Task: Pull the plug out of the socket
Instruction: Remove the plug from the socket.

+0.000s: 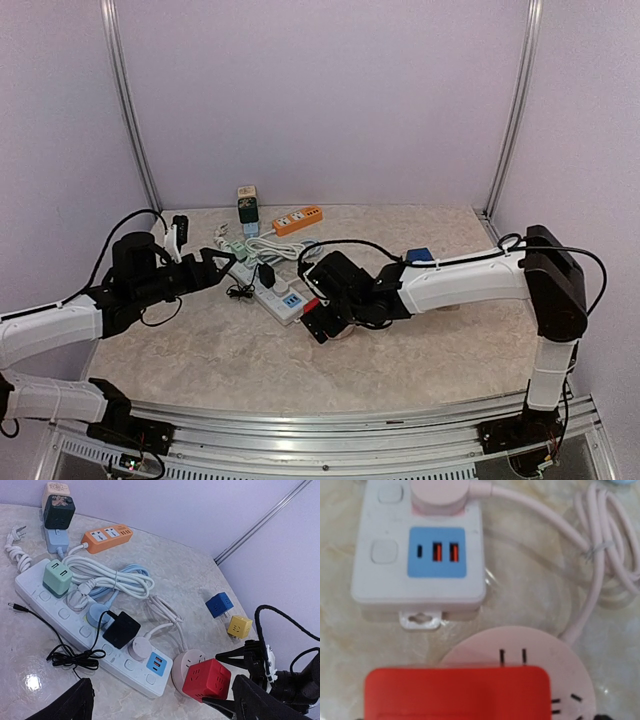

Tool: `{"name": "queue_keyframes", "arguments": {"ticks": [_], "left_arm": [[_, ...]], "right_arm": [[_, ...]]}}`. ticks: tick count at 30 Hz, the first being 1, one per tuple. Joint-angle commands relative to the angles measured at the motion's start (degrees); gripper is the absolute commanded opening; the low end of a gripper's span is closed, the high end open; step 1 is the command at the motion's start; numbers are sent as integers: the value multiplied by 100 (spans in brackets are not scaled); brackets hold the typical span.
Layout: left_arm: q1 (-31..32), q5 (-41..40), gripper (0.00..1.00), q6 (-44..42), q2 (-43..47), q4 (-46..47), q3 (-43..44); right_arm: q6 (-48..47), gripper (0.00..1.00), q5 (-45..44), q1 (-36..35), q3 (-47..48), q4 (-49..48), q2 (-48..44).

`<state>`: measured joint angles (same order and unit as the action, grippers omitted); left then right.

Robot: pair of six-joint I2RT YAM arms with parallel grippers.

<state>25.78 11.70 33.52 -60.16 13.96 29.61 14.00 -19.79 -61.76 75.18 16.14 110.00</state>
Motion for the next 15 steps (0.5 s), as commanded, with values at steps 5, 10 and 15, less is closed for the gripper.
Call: {"name": "queue_keyframes", "arguments": {"ticks": [5, 10, 15], "left_arm": [[-62, 653, 94, 19, -389, -73, 73], [-3, 952, 93, 98, -564, 317, 22], [84, 1078, 90, 297, -796, 430, 116]], "right_arm": [[271, 66, -34, -50, 150, 34, 247], [394, 23, 148, 16, -20, -282, 63], [464, 0, 312, 76, -440, -920, -335]]}}
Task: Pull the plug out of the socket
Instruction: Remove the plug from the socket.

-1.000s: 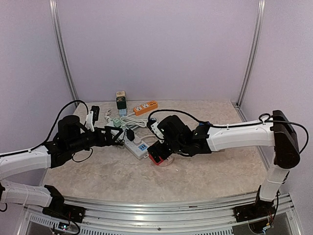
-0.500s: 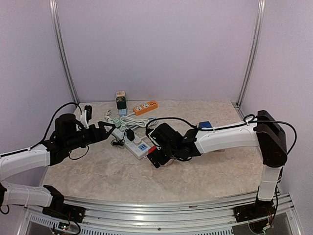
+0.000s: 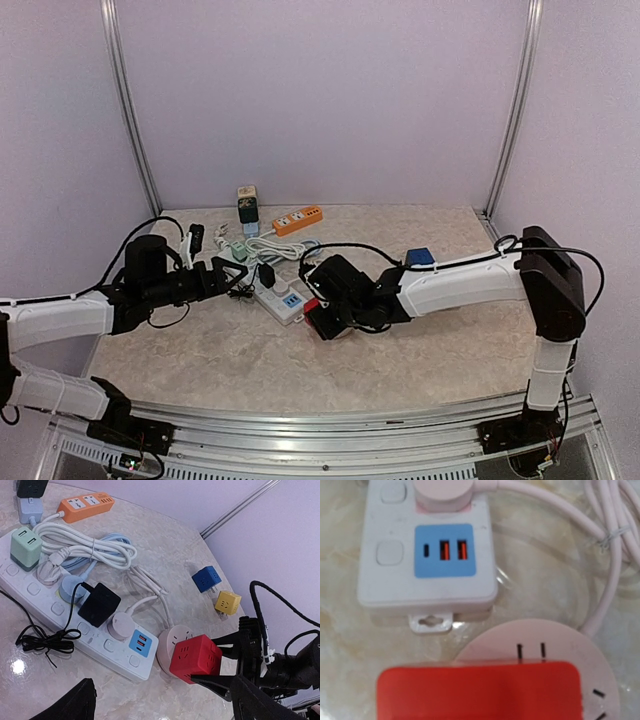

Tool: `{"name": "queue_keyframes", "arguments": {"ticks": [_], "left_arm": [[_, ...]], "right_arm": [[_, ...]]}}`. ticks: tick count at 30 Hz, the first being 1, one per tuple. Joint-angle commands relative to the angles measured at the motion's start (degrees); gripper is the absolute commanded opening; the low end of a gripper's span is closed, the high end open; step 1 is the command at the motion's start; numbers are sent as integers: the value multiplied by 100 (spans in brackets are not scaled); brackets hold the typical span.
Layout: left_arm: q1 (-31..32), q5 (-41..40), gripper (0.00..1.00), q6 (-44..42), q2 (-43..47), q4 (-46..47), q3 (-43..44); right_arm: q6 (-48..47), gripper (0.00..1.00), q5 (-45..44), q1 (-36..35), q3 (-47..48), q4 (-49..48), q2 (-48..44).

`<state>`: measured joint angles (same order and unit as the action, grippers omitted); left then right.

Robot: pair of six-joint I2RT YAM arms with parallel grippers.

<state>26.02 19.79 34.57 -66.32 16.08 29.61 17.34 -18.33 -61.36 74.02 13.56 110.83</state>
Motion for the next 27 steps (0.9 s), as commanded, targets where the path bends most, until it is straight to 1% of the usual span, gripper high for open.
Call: {"name": "queue_keyframes", "arguments": {"ticks": [1, 7, 12, 20, 27], "left_arm": [[61, 328, 90, 270, -271, 232, 146], [173, 771, 89, 812, -825, 390, 408], [385, 1032, 88, 1059, -1408, 404, 775], [613, 1437, 87, 1521, -2236, 543, 1206], [826, 1618, 87, 1381, -2820, 186, 1708]], "right_arm": [[115, 0, 197, 37, -479, -897, -543], [-139, 0, 544, 32, -1437, -2265, -1296], [-427, 0, 808, 18, -1874, -3029, -1670], [-656, 0, 1122, -71, -2105, -3578, -1898], [-693, 0, 1265, -144, -1988, -3610, -1887]]}}
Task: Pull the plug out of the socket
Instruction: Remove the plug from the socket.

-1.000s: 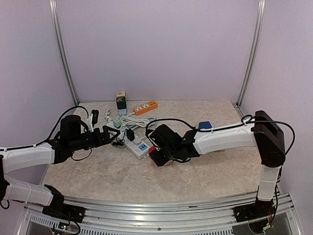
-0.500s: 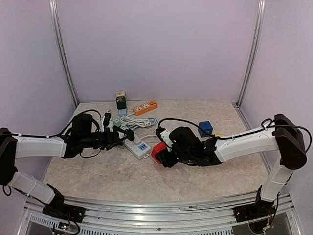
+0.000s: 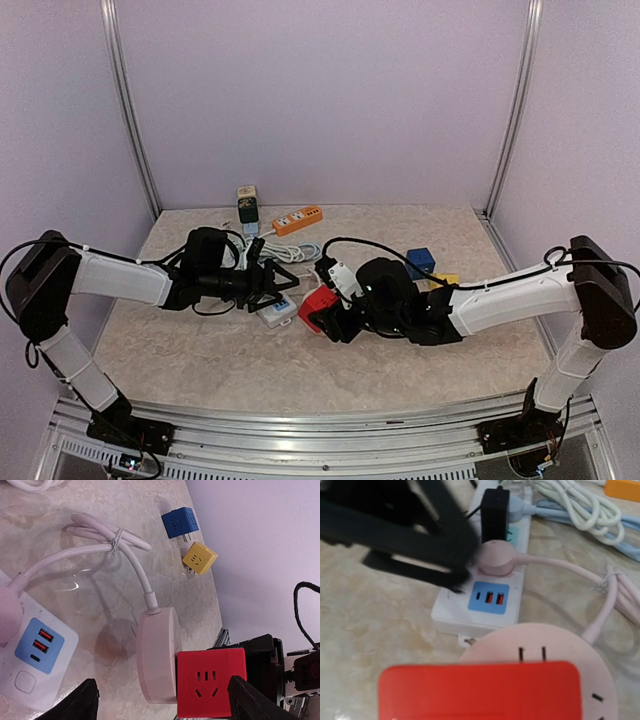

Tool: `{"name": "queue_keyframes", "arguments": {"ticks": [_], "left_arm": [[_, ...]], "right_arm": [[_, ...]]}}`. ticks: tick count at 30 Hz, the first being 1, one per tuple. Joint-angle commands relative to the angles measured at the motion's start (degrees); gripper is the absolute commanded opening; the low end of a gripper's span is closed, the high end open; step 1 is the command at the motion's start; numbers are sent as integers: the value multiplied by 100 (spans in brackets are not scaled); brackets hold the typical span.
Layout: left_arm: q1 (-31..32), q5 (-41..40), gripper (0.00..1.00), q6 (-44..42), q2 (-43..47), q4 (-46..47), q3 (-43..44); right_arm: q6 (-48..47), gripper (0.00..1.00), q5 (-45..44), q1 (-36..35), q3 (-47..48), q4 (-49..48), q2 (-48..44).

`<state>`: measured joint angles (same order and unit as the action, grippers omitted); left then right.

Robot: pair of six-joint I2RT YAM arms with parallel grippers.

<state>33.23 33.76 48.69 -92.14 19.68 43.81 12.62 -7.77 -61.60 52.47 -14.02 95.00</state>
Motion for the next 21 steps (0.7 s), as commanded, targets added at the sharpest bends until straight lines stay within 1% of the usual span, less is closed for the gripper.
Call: {"name": "queue_keyframes", "arguments": {"ticks": [1, 8, 12, 15, 18, 21], "left_arm": [[124, 235, 87, -40, -282, -195, 322], [188, 284, 87, 117, -607, -222, 423], [311, 400, 87, 81, -858, -356, 630], [405, 509, 85, 137, -1033, -212, 687], [412, 624, 76, 202, -1107, -84, 689], [421, 639, 60, 236, -1115, -26, 675]], "right_arm": [[-230, 0, 212, -136, 183, -846, -310], [-335, 0, 220, -171, 239, -900, -357], [-358, 0, 228, -188, 243, -927, -382], [-369, 0, 225, -187, 261, -904, -372], [-368, 0, 199, -189, 253, -910, -379], [-349, 0, 166, -186, 256, -905, -352]]}}
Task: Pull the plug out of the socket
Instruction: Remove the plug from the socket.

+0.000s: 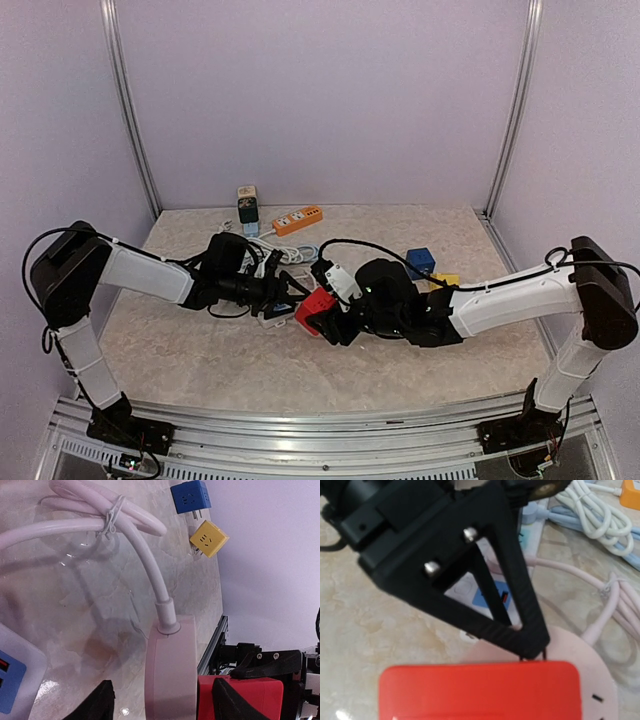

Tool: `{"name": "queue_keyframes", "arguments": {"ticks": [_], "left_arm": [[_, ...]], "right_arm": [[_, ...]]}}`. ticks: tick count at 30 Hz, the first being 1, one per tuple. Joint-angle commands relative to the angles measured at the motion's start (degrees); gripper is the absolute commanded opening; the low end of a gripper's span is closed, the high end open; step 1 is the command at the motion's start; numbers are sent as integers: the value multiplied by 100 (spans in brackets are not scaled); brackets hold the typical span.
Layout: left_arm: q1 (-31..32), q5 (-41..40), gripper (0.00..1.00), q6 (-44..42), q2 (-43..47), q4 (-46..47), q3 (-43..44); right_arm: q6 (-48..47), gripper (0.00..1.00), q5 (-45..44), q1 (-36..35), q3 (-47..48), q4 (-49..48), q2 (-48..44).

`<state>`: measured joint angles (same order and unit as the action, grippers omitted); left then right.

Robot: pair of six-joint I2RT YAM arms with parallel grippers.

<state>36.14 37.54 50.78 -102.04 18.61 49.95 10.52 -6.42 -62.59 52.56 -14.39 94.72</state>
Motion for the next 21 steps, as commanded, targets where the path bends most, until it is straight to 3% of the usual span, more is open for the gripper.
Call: {"name": "queue_keyframes", "arguments": {"ticks": [1, 12, 21], "left_arm": [[130, 265, 55, 35, -130, 101, 58], [108, 372, 22, 77, -246, 177, 106], [104, 424, 11, -115, -131, 211, 43]], "right_arm": [[-125, 0, 18, -87, 254, -857, -308], [26, 0, -120, -91, 228, -816, -296], [267, 0, -161, 38, 6, -932, -336]]}}
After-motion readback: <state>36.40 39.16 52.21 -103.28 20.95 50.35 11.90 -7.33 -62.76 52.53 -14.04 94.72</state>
